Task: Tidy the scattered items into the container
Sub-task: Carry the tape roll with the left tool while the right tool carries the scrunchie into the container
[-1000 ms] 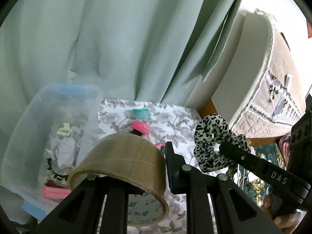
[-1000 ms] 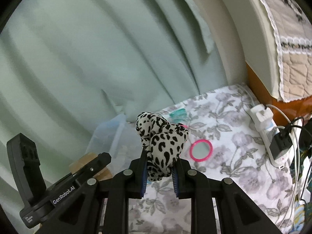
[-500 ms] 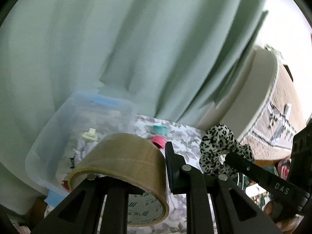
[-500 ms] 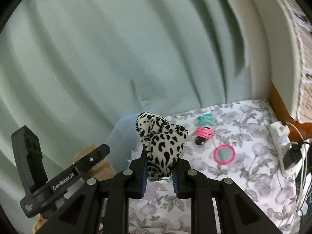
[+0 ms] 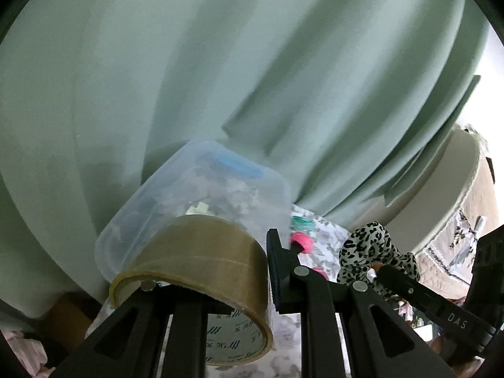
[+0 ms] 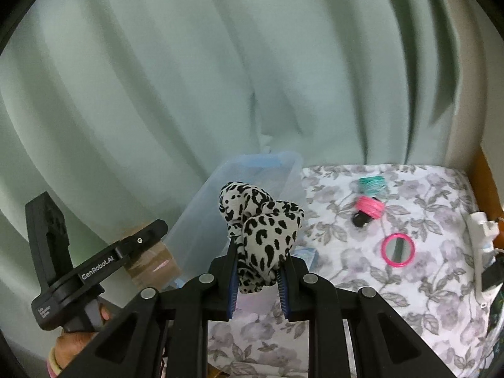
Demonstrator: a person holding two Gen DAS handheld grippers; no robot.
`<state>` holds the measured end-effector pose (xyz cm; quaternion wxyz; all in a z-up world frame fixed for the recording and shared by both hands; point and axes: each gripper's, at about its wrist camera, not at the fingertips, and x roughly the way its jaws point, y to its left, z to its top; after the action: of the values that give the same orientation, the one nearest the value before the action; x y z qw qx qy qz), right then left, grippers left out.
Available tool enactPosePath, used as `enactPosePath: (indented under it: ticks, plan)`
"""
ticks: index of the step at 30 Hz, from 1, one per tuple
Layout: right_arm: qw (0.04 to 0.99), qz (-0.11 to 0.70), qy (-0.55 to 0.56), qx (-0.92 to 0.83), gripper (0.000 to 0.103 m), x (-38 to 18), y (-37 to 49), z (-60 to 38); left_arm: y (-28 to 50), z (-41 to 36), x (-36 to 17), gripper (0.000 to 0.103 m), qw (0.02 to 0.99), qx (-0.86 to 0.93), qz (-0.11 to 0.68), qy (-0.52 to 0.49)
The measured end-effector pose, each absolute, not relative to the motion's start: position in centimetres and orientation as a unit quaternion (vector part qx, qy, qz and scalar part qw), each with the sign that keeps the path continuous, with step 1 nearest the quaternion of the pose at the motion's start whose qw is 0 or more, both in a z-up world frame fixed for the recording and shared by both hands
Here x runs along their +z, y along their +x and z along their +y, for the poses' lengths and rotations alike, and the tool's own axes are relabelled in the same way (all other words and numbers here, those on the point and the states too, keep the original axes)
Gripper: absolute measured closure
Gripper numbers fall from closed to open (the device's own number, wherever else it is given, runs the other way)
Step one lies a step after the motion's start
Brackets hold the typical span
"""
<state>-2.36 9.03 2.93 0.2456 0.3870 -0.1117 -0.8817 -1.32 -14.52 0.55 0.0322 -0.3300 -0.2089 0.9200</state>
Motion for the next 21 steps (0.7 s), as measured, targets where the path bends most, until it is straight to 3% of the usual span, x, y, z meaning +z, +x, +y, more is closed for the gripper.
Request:
enactPosePath:
  ticks: [21]
  plan:
    - [0.294,-0.039,0.430,-0.852,0.080,0.2,-7.7,-0.4,-4.2,-17.7,-1.9,0.086,0.041,0.914,-0.219,-0.338]
